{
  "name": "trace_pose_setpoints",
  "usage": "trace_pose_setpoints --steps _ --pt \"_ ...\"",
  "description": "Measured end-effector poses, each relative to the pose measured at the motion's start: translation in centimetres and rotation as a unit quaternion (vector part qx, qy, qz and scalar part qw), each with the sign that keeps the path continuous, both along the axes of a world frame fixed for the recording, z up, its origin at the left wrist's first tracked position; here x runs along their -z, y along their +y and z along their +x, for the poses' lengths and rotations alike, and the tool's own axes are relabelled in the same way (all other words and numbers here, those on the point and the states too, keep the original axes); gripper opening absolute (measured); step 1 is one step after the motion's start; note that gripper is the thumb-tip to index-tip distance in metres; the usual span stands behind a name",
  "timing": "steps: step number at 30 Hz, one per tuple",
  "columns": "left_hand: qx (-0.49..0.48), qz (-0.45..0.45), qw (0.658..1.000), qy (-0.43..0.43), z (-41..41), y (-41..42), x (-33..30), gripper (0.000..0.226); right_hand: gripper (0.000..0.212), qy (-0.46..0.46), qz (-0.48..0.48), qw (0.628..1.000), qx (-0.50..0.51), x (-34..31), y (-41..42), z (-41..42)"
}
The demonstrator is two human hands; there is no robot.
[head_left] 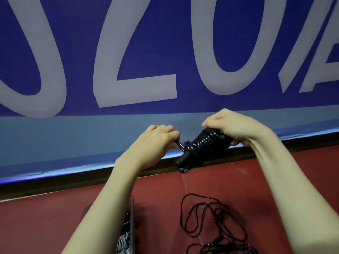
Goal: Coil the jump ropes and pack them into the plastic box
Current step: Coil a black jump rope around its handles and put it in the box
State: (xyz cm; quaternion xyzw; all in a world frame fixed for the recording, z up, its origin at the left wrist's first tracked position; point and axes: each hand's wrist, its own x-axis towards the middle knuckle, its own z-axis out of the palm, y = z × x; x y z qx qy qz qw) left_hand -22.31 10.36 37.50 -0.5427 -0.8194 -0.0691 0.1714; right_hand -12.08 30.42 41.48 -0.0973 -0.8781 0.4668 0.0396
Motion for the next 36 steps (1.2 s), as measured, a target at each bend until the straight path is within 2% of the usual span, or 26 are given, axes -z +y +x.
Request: trace_pose_setpoints --steps 4,8,12,16,22,25,28,33,36 --pt "-0.021 -0.029 0.999 0.015 0.0 -0.1 0.0 0.019 0.030 -0.011 0.102 0.995 0.017 0.1 -0.5 -0.2" --pt "-0.050 -0.042 0.996 0.058 0.8 0.2 -1.5 0.028 0.028 0.012 0.180 0.980 0.079 0.6 -0.4 -0.9" --pt "-0.129 -0.024 0.984 0.116 1.9 0.5 -3.1 0.032 0.038 0.165 0.176 0.955 0.171 1.5 -0.9 -1.9" --pt "-0.195 0.056 0.977 0.063 2.6 0.6 -4.1 0.034 0.040 0.275 0.164 0.919 0.228 1.9 -1.7 -2.2" --pt "-0.159 0.196 0.961 -0.113 3.2 1.4 -4.0 0.039 0.044 0.352 0.094 0.881 0.301 2.0 -2.0 -2.1" --pt "-0.106 0.254 0.929 -0.249 3.7 1.8 -4.0 0.034 0.041 0.370 0.018 0.868 0.331 1.9 -1.3 -2.2" --pt "-0.063 0.271 0.894 -0.352 3.9 2.0 -3.8 0.035 0.032 0.374 -0.109 0.857 0.338 1.8 -0.3 -2.4" --pt "-0.023 0.315 0.827 -0.465 3.3 1.6 -3.5 0.036 0.020 0.306 -0.280 0.859 0.302 1.5 -0.1 -2.2" --pt "-0.036 0.315 0.819 -0.479 2.9 1.2 -3.2 0.033 0.024 0.232 -0.345 0.870 0.266 1.2 -0.6 -2.0"
